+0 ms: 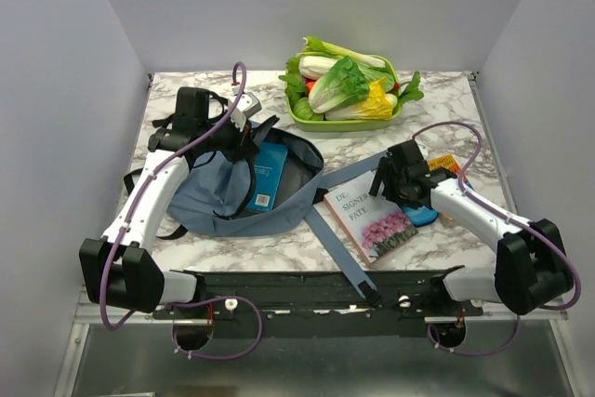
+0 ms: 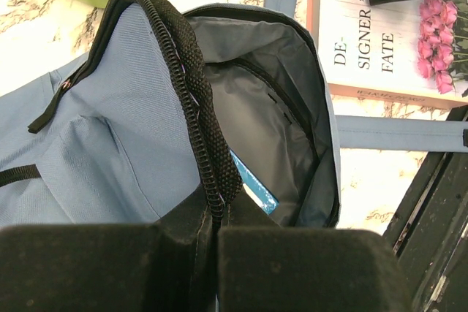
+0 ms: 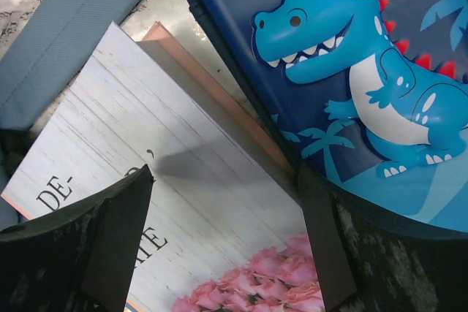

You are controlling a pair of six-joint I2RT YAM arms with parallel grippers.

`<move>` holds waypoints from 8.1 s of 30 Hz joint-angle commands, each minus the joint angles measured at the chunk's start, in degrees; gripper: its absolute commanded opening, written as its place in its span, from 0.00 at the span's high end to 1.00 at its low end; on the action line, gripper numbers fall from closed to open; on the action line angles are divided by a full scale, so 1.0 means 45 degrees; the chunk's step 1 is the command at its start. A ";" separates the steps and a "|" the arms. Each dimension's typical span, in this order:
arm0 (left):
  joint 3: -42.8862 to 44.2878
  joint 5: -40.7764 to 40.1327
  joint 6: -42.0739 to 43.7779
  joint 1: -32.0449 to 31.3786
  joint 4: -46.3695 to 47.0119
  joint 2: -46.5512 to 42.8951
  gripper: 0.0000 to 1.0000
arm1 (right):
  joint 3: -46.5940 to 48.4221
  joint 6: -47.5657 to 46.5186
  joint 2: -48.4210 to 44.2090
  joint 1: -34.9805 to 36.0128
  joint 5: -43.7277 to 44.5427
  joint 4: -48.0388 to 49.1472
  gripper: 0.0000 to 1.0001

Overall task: Pack the student bag
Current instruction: Pick up the book from the center of the board, then place the book in the student bag, then adjust the book at the center of the board.

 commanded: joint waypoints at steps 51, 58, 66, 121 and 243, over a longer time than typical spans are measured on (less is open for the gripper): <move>0.0675 0.0227 -0.0376 0.0024 -0.0587 -0.0201 1.00 | -0.1287 -0.0691 0.1200 -0.0668 -0.3589 0.3955 0.61; 0.0558 0.0149 -0.0513 0.0024 -0.0411 -0.0241 1.00 | -0.1756 -0.0554 0.0829 -0.0688 -0.3941 0.4111 0.83; 0.0656 0.0091 -0.0650 0.0024 -0.0294 -0.0006 1.00 | -0.1815 -0.0612 -0.0693 -0.0903 -0.4195 0.3604 0.99; 0.0030 0.0501 -0.1119 -0.0093 0.0468 0.0169 0.99 | -0.3966 0.0229 -0.8488 -0.1059 -0.7066 -0.1279 0.99; 0.0187 0.1556 0.0053 -0.0191 -0.0235 -0.0065 0.97 | 0.3987 0.1945 0.2351 -1.1118 0.1059 -0.4816 0.01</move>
